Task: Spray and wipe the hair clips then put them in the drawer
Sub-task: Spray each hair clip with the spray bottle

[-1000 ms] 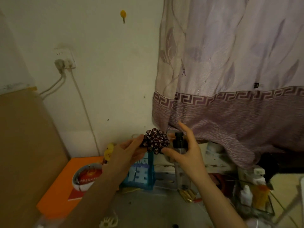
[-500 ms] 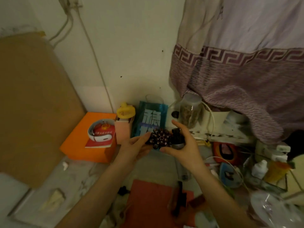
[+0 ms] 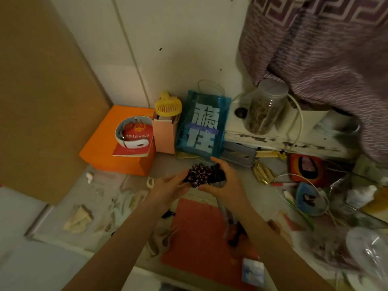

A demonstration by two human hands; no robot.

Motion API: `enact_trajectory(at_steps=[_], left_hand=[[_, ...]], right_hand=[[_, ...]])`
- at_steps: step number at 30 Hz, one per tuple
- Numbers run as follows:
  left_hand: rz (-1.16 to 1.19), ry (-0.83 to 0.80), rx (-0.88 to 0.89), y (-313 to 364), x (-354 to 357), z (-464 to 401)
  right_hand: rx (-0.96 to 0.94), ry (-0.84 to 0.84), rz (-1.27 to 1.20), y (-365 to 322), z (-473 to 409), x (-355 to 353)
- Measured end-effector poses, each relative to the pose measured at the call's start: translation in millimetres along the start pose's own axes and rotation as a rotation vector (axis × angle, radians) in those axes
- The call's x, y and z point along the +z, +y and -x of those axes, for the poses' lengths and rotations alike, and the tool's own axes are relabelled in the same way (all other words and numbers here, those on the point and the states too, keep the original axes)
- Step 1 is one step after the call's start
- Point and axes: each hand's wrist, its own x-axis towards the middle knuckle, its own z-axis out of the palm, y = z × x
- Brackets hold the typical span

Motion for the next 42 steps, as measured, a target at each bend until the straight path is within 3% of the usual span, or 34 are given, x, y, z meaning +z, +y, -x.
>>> enact_trajectory(at_steps=[9, 14, 29, 36, 42], left_hand=[[-0.103, 0.036, -0.142, -22, -51, -68], [-0.326, 0.078, -0.04, -31, -80, -102], [-0.667, -0.094, 0.069, -64, -115, -149], [-0.806, -0.162, 0.12, -72, -124, -151], [-0.822, -0.098, 0.142, -79, -125, -149]], right_hand=[[0.203, 0.044, -0.014, 44, -25, 62], [0.293, 0.113, 0.022, 67, -36, 98], [0.473, 0.171, 0.048, 110, -35, 135], [0.511, 0.146, 0.006, 124, -34, 144], [0.512, 0.153, 0.043, 128, -35, 148]])
